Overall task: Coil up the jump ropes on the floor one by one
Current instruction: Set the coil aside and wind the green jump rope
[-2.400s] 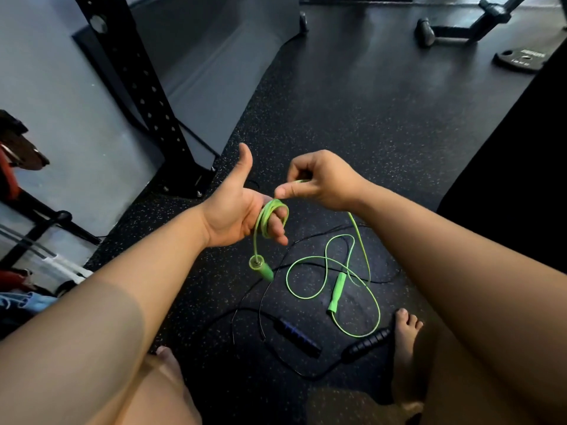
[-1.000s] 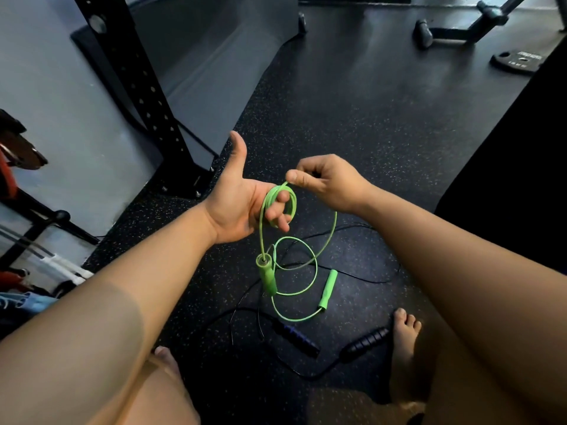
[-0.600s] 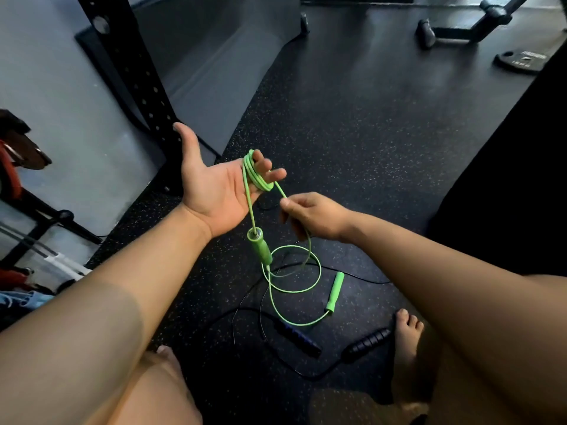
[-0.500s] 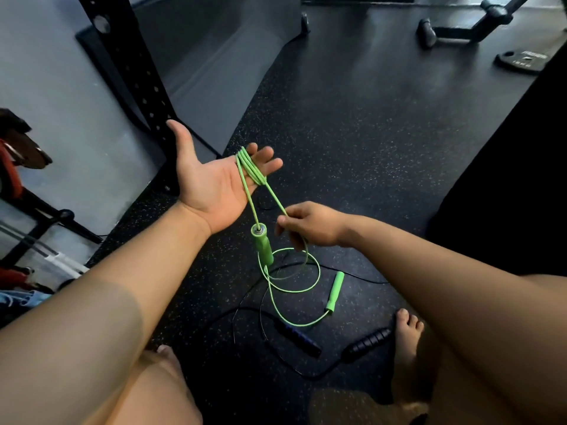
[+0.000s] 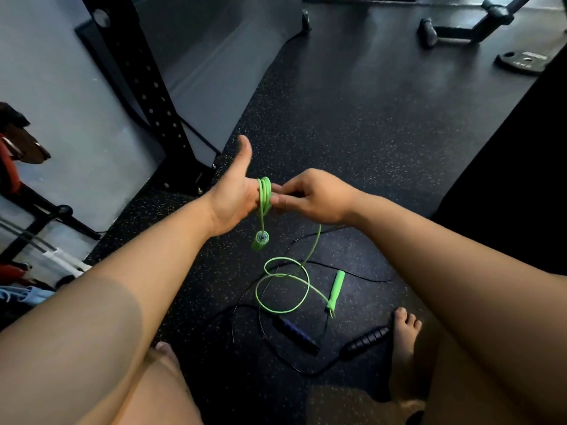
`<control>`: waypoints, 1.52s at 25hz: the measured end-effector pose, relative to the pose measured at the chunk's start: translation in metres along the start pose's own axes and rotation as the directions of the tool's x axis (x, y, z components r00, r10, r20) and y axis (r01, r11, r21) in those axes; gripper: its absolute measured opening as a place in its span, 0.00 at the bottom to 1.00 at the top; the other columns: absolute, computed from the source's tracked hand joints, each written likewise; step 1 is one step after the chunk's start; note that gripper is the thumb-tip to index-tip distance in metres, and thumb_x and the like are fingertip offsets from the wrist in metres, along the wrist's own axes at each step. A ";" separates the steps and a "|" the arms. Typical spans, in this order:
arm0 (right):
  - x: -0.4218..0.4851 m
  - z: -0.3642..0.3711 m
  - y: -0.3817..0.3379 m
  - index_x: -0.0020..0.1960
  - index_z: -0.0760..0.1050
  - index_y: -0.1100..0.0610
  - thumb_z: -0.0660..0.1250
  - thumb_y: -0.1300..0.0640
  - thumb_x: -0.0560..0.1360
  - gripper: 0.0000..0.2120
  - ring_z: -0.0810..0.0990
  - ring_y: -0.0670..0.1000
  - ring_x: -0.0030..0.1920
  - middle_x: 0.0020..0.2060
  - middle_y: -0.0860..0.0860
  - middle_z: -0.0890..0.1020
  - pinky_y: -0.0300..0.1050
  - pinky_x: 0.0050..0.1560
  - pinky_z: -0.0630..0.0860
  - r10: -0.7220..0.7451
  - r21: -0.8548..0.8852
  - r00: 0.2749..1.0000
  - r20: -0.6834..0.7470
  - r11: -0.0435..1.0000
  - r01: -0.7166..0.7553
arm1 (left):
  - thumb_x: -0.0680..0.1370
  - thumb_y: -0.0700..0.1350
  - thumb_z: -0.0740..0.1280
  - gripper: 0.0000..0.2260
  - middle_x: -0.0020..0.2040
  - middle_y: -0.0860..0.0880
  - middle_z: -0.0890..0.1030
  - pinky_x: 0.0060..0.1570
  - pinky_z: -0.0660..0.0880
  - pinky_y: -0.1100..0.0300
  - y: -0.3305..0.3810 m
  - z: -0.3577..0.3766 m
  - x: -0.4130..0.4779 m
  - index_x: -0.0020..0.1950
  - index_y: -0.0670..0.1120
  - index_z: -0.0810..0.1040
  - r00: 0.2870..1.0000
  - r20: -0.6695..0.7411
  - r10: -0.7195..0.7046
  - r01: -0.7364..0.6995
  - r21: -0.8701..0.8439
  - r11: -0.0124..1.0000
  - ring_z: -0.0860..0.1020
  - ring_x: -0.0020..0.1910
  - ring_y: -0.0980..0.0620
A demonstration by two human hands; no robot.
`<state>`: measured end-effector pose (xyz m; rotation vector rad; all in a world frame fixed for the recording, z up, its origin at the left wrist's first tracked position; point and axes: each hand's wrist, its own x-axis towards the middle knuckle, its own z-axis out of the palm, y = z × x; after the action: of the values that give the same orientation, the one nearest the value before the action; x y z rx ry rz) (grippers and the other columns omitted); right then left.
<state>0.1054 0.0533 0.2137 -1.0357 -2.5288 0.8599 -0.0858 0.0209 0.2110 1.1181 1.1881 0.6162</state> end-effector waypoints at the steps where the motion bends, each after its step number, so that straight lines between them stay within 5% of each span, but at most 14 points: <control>1: -0.001 -0.003 0.001 0.42 0.84 0.50 0.70 0.44 0.77 0.11 0.73 0.42 0.29 0.29 0.48 0.80 0.41 0.34 0.71 -0.004 0.031 1.000 -0.027 1.000 0.005 | 0.69 0.79 0.30 0.60 0.61 0.37 0.84 0.80 0.53 0.43 0.001 0.003 -0.002 0.64 0.34 0.79 0.998 0.063 -0.030 0.026 0.059 0.998 0.80 0.66 0.45; 5: 0.001 -0.012 0.009 0.38 0.82 0.56 0.79 0.47 0.68 0.13 0.73 0.42 0.30 0.29 0.50 0.80 0.39 0.32 0.69 -0.038 0.174 0.993 -0.114 0.983 0.058 | 0.69 0.79 0.30 0.56 0.43 0.35 0.85 0.74 0.62 0.44 0.010 0.013 -0.014 0.45 0.37 0.83 0.978 0.144 -0.154 0.130 0.164 0.978 0.85 0.49 0.38; 8: 0.000 -0.013 0.019 0.36 0.78 0.61 0.77 0.48 0.70 0.17 0.66 0.44 0.29 0.26 0.49 0.71 0.41 0.30 0.62 0.026 0.313 0.976 -0.216 0.949 0.044 | 0.67 0.81 0.32 0.52 0.30 0.41 0.79 0.54 0.75 0.51 0.017 0.012 -0.018 0.38 0.39 0.78 0.967 0.221 -0.125 0.129 -0.004 0.992 0.81 0.37 0.40; 12: -0.001 0.000 0.023 0.35 0.72 0.57 0.68 0.48 0.79 0.18 0.66 0.49 0.30 0.28 0.51 0.67 0.47 0.32 0.66 0.129 0.456 0.962 -0.242 0.890 -0.005 | 0.65 0.83 0.33 0.49 0.25 0.46 0.74 0.52 0.73 0.51 0.023 0.009 -0.024 0.37 0.41 0.73 0.976 0.215 0.031 0.029 -0.269 0.963 0.77 0.32 0.44; 17: -0.005 0.026 0.016 0.42 0.76 0.56 0.57 0.49 0.85 0.19 0.72 0.53 0.30 0.30 0.55 0.73 0.44 0.33 0.70 0.235 0.644 0.971 -0.050 0.751 -0.148 | 0.66 0.84 0.39 0.49 0.31 0.47 0.76 0.50 0.78 0.56 0.023 0.003 -0.029 0.41 0.41 0.75 0.977 0.089 0.192 -0.109 -0.566 0.817 0.77 0.37 0.45; 21: -0.008 0.039 0.019 0.44 0.77 0.56 0.57 0.52 0.85 0.16 0.75 0.54 0.31 0.30 0.55 0.78 0.43 0.34 0.70 0.254 0.558 0.963 0.090 0.788 -0.260 | 0.68 0.84 0.44 0.48 0.40 0.46 0.81 0.59 0.77 0.55 0.023 -0.001 -0.027 0.49 0.41 0.76 0.955 -0.069 0.289 -0.257 -0.682 0.685 0.83 0.46 0.43; 24: -0.013 0.045 0.019 0.49 0.79 0.58 0.58 0.55 0.85 0.13 0.77 0.48 0.30 0.30 0.52 0.80 0.40 0.34 0.73 0.246 0.358 0.933 0.263 0.873 -0.331 | 0.70 0.82 0.44 0.47 0.51 0.41 0.83 0.57 0.80 0.53 0.025 -0.004 -0.026 0.56 0.40 0.76 0.922 -0.227 0.313 -0.377 -0.706 0.599 0.81 0.62 0.39; 27: -0.014 0.040 0.011 0.50 0.80 0.56 0.59 0.53 0.84 0.13 0.75 0.42 0.28 0.28 0.47 0.79 0.39 0.36 0.73 0.178 0.081 0.949 0.259 0.975 -0.205 | 0.74 0.79 0.42 0.50 0.61 0.35 0.81 0.55 0.82 0.51 0.023 -0.006 -0.019 0.67 0.35 0.70 0.898 -0.356 0.258 -0.433 -0.619 0.655 0.80 0.65 0.37; 31: -0.010 0.028 -0.004 0.49 0.80 0.61 0.59 0.49 0.84 0.18 0.74 0.47 0.33 0.32 0.48 0.76 0.45 0.39 0.70 0.043 -0.099 0.985 0.170 0.995 -0.027 | 0.77 0.74 0.35 0.47 0.55 0.37 0.86 0.73 0.68 0.47 0.012 0.001 -0.006 0.68 0.36 0.70 0.872 -0.458 0.173 -0.313 -0.251 0.916 0.84 0.59 0.43; 34: -0.008 0.019 -0.006 0.47 0.81 0.59 0.60 0.47 0.83 0.18 0.74 0.47 0.32 0.31 0.49 0.76 0.44 0.36 0.69 -0.036 -0.100 0.996 0.085 0.994 0.044 | 0.74 0.76 0.34 0.49 0.54 0.40 0.87 0.75 0.61 0.44 0.003 0.003 0.003 0.63 0.39 0.75 0.922 -0.374 0.097 -0.117 -0.031 0.993 0.84 0.57 0.45; 38: -0.003 -0.002 0.005 0.43 0.83 0.53 0.67 0.43 0.78 0.15 0.74 0.42 0.30 0.31 0.44 0.79 0.36 0.34 0.68 -0.102 -0.070 0.987 -0.121 0.993 0.094 | 0.69 0.80 0.30 0.60 0.48 0.35 0.85 0.70 0.65 0.47 0.000 0.010 -0.001 0.56 0.31 0.80 0.997 -0.058 -0.052 0.066 0.274 0.960 0.84 0.52 0.38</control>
<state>0.1114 0.0544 0.2121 -0.9443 -2.4935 0.6699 -0.0768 0.0165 0.2114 1.3014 1.3760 0.4439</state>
